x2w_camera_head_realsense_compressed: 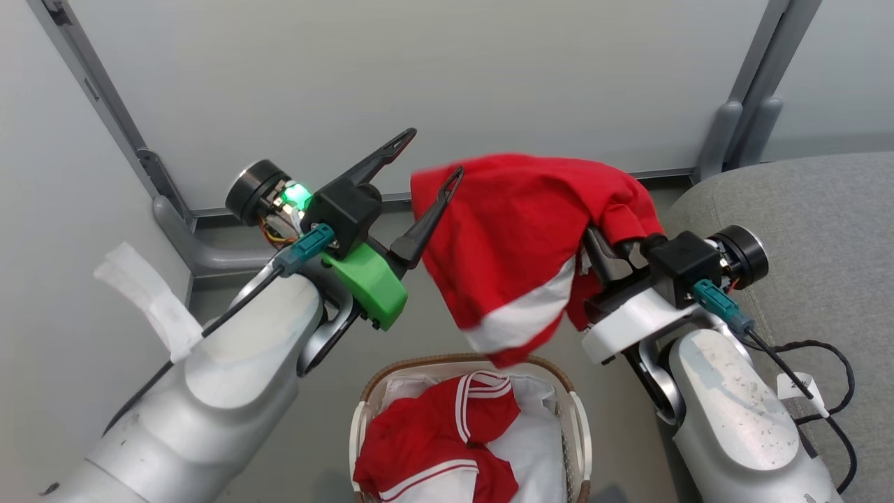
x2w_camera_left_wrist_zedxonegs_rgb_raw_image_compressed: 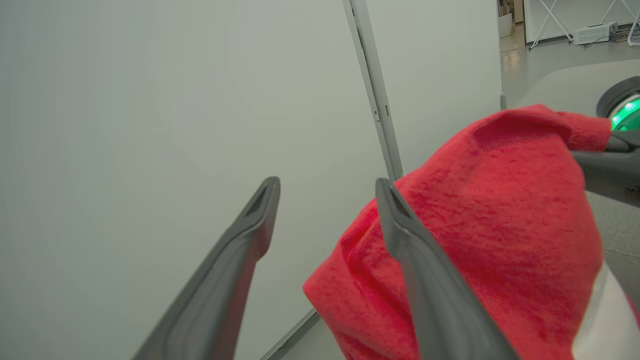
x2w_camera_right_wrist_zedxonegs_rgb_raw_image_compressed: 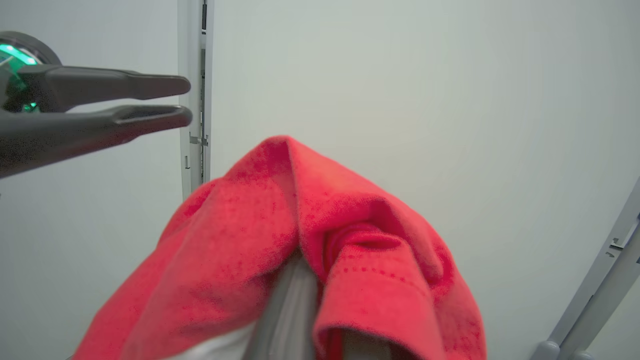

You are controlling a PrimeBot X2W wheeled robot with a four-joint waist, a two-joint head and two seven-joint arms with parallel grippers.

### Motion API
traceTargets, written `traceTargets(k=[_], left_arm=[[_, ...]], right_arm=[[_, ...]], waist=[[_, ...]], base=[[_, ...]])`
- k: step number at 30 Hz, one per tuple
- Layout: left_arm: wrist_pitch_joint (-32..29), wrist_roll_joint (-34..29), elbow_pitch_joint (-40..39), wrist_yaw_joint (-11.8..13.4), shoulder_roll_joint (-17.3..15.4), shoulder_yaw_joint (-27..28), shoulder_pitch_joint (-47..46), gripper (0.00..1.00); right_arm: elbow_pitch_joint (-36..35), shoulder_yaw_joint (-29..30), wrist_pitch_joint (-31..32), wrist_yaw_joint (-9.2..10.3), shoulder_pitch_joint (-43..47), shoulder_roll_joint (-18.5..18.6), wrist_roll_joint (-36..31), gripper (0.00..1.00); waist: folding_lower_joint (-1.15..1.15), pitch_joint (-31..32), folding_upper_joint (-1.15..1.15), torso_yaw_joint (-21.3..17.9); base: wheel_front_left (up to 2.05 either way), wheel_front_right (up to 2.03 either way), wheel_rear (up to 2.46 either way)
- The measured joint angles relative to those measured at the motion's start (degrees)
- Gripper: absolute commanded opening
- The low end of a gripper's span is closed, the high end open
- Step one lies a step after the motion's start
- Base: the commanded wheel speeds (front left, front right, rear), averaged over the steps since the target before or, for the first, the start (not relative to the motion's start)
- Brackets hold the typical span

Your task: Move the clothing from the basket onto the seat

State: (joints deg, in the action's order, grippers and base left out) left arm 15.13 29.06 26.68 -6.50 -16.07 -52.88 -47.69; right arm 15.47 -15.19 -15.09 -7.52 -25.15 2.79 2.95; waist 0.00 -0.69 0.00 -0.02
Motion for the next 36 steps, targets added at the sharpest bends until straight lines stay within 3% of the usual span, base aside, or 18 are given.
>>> traceTargets(k=[7,15,27,36], left_arm=[[0.0,0.0,-0.1,0.3,1.4,5.7,9.2,1.0],[0.0,-0.1,-0.1,-0.4,5.2,11.6,18.9,1.0],[0.0,-4.3,-0.6,-0.8,8.5,18.5,25.4,1.0],[0.0,-6.0,-2.0,-0.8,10.3,21.1,28.3,1.0]], right_arm=[[-1.3,1.7,0.0,0.0,1.0,0.0,-0.5,0.0],[-2.2,3.9,0.0,0.0,2.3,0.0,-1.0,0.0],[-2.4,4.6,0.0,0.0,2.8,0.0,-1.2,0.0],[-2.9,6.0,0.0,0.0,2.0,0.0,-2.6,0.0]], waist=[[0.0,-0.6,0.0,-0.5],[0.0,-1.0,0.0,-1.2],[0.0,-1.6,0.0,-2.8],[0.0,-2.3,0.0,-7.1]], base=[[0.0,0.0,0.0],[0.0,0.0,0.0],[0.0,0.0,0.0],[0.0,0.0,0.0]])
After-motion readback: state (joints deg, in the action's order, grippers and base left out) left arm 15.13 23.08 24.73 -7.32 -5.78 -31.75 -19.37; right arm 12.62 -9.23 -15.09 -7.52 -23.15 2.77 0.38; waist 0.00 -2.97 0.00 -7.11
